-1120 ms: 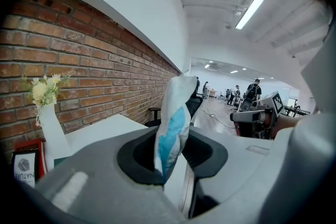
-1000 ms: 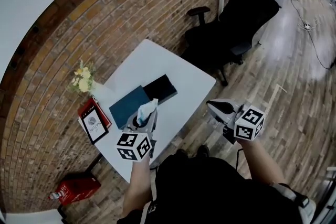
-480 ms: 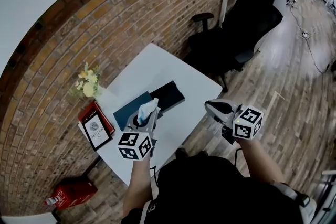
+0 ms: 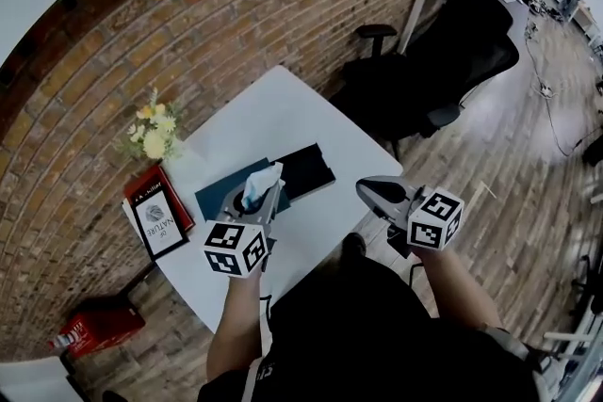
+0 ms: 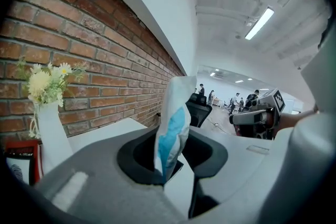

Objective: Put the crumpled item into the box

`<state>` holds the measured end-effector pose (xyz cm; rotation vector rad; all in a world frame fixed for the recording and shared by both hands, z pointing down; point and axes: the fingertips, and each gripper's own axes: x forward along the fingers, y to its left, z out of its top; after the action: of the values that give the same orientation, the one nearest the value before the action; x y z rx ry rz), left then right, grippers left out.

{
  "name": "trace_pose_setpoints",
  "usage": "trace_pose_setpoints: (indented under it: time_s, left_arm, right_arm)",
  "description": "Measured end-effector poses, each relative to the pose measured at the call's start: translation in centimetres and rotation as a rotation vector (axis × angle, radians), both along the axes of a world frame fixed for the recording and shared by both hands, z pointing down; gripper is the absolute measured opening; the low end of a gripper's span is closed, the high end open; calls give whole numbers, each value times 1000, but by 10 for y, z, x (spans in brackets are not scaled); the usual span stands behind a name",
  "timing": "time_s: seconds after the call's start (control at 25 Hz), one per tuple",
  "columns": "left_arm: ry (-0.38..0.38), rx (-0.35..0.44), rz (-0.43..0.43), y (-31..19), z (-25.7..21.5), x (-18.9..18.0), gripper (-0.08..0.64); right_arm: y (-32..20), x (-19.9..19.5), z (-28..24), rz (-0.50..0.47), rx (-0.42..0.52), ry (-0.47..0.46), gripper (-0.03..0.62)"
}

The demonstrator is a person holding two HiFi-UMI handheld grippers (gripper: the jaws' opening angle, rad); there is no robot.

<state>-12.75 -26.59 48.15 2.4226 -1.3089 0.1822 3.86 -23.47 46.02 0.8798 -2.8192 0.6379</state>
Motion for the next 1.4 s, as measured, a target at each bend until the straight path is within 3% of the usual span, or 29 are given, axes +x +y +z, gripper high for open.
trace_pose_setpoints:
  time_s: [0.36, 0.52, 0.8, 1.16, 1.4]
  left_arm:
    - [-43, -72, -129, -41, 17, 26, 100]
    - [-105, -97, -189, -56, 23, 41, 100]
    - [-131, -177, -290, -62, 50, 42, 100]
    - [-87, -288, -258, -70, 96, 38, 100]
    - [-74, -360, -184, -85, 138, 53, 100]
  right_arm:
    - [-71, 15, 18, -169, -24, -20, 0]
    - [-102, 34, 25, -245, -34, -38, 0]
    - [-126, 38, 58, -335, -109, -34, 0]
    - [-126, -5, 70, -390, -148, -29, 0]
    - [-133, 1, 79, -328, -172, -20, 0]
